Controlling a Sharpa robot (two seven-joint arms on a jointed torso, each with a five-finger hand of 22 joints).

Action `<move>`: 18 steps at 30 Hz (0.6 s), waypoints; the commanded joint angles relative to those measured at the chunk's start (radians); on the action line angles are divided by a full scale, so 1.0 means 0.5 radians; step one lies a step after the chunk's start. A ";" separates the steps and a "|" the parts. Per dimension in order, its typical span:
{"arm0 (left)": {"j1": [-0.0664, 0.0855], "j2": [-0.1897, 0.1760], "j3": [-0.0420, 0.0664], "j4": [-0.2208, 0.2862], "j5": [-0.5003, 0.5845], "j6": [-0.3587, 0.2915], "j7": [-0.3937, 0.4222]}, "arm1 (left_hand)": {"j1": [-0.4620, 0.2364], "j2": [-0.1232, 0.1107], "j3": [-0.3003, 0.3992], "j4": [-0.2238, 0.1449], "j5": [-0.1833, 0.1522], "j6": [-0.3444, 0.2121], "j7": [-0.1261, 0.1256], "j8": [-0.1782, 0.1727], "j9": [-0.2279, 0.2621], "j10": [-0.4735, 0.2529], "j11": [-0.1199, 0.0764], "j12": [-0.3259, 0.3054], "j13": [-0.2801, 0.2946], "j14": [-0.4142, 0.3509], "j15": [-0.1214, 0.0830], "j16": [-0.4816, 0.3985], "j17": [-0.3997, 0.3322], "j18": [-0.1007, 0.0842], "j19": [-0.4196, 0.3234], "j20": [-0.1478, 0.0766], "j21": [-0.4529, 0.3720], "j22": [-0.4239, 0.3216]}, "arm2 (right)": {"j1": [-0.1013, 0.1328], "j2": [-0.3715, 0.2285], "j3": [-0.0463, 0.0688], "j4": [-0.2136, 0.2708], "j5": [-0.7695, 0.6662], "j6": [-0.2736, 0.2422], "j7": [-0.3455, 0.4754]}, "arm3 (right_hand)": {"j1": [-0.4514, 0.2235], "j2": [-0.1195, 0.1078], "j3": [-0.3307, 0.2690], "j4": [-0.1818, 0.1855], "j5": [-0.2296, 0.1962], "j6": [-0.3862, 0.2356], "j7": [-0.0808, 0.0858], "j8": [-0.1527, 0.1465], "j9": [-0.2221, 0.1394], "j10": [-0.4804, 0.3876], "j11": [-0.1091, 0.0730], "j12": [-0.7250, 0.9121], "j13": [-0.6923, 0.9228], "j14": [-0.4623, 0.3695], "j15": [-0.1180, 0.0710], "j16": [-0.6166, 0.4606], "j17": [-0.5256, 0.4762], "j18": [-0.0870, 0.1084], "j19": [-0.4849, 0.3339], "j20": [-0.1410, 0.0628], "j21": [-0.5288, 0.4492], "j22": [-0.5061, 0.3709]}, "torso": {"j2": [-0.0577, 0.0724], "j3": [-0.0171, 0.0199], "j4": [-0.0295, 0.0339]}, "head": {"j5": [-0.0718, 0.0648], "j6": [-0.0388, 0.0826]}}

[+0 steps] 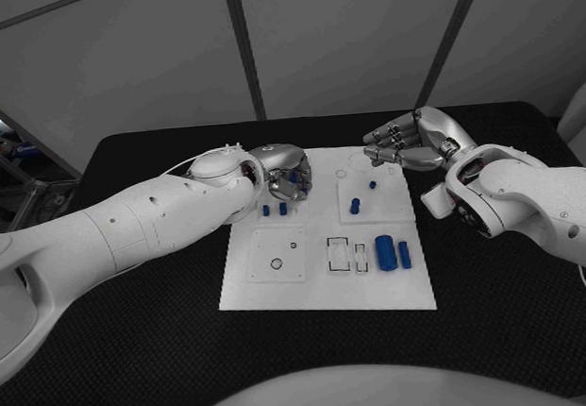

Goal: Assemble the parts on the task board

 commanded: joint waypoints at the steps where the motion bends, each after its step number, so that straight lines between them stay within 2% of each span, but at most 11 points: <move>1: 0.002 0.007 0.001 -0.006 -0.014 0.040 -0.020 | 0.002 0.017 0.022 -0.003 -0.013 0.022 -0.004 -0.010 -0.004 0.025 0.002 -0.017 0.000 0.022 -0.002 0.021 0.025 -0.032 0.017 -0.003 0.012 0.008 | 0.003 0.002 0.001 0.005 -0.005 0.012 0.018 | -0.006 0.009 0.002 -0.014 0.009 -0.005 -0.002 -0.002 0.002 -0.016 0.001 -0.005 -0.002 -0.010 -0.004 0.001 -0.003 0.006 0.020 0.000 -0.011 -0.002 | 0.001 0.0007 -0.003 | 0.001 0.000; 12: 0.002 0.017 0.001 -0.036 -0.013 0.077 -0.026 | 0.007 0.016 0.081 -0.039 -0.013 0.064 0.008 -0.035 -0.024 0.100 0.004 -0.098 -0.001 0.074 -0.002 0.074 0.100 -0.037 0.040 -0.007 0.080 0.080 | 0.003 0.001 0.001 0.008 -0.005 0.011 0.019 | -0.008 0.009 0.003 -0.014 0.009 -0.004 -0.001 -0.002 0.002 -0.016 0.002 -0.005 -0.002 -0.010 -0.004 0.001 -0.003 0.006 0.021 0.000 -0.012 -0.003 | -0.001 0.0017 -0.001 | -0.002 0.006; 18: 0.001 0.016 0.001 -0.041 0.005 0.035 -0.010 | 0.009 0.019 0.107 -0.059 -0.014 0.094 0.010 -0.045 -0.032 0.147 0.002 -0.142 0.001 0.089 -0.005 0.086 0.116 -0.045 0.063 -0.010 0.132 0.133 | 0.003 -0.001 0.002 0.010 -0.005 0.010 0.019 | -0.008 0.009 0.003 -0.014 0.009 -0.004 -0.001 -0.002 0.002 -0.016 0.002 -0.005 -0.002 -0.010 -0.004 0.001 -0.003 0.006 0.021 0.000 -0.012 -0.003 | -0.001 0.0008 -0.001 | -0.003 0.008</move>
